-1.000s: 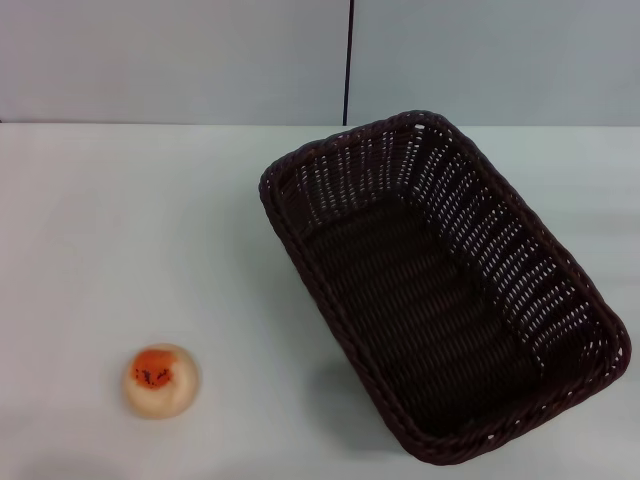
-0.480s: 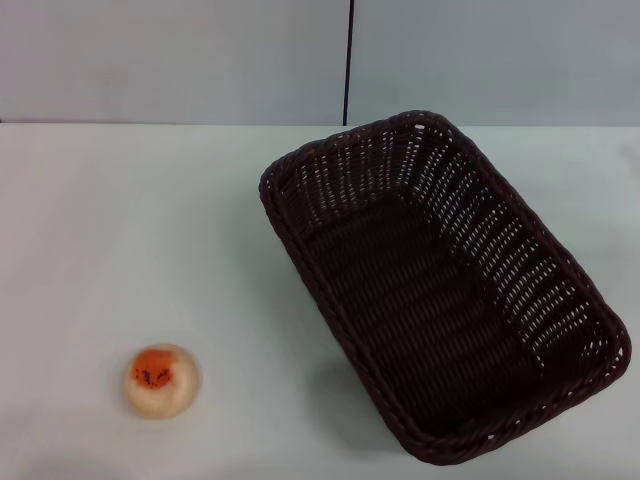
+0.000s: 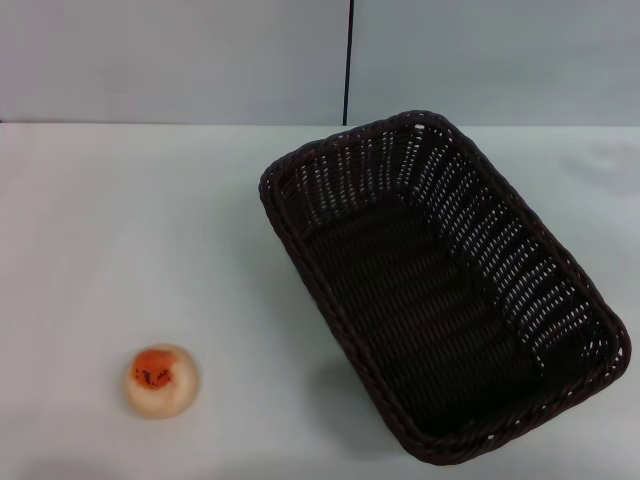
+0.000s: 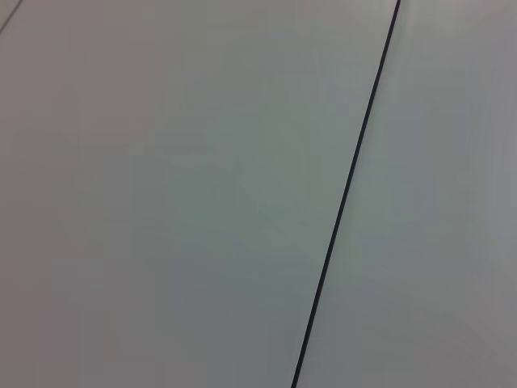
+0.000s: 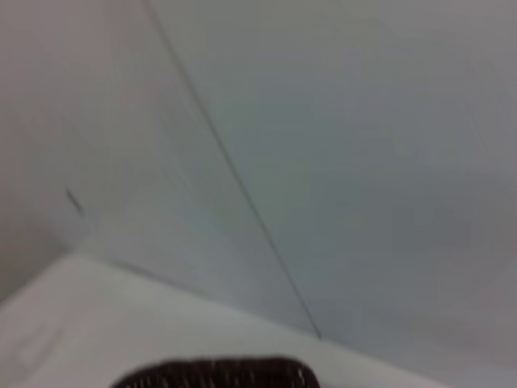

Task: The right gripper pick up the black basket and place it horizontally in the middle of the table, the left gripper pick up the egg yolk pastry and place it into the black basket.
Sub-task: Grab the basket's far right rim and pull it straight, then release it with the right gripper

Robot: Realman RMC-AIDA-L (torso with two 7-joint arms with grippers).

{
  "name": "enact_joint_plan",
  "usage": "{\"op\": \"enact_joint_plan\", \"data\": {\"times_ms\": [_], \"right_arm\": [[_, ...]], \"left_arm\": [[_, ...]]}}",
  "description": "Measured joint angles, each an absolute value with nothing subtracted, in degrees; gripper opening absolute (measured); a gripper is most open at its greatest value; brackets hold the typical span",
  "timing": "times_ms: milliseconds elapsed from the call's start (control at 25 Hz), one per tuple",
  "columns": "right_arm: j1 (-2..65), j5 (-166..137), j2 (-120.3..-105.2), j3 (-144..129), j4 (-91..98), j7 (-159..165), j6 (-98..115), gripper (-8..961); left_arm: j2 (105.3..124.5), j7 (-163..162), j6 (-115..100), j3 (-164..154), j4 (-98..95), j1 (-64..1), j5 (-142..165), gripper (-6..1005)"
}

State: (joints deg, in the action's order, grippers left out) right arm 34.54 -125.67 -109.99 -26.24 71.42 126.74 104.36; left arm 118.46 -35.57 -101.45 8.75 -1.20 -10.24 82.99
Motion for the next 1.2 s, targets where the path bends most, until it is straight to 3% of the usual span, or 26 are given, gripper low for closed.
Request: {"op": "enact_joint_plan", "data": {"times_ms": [320, 600, 720, 1200], "right_arm": [[44.0, -141.1, -108.86, -37.5, 70.3, 134.4, 105.1, 701], [47.8, -144.9, -108.94, -43.9, 63.2, 135.0, 103.9, 734], [48.9, -146.3, -109.92, -46.3, 59.9, 135.1, 101.9, 733], [50.3, -146.5, -111.2, -47.9, 51.5, 134.9, 98.2, 732]], "left_arm": [[118.48, -35.4, -101.3, 8.7, -0.7, -10.2, 83.1, 600], [118.47, -35.9, -101.3, 8.7, -0.7, -10.2, 83.1, 599], [118.48, -35.8, -101.2, 8.7, -0.7, -10.2, 83.1, 599], [118.39, -35.8, -100.9, 8.7, -0.7, -10.5, 83.1, 598]]}}
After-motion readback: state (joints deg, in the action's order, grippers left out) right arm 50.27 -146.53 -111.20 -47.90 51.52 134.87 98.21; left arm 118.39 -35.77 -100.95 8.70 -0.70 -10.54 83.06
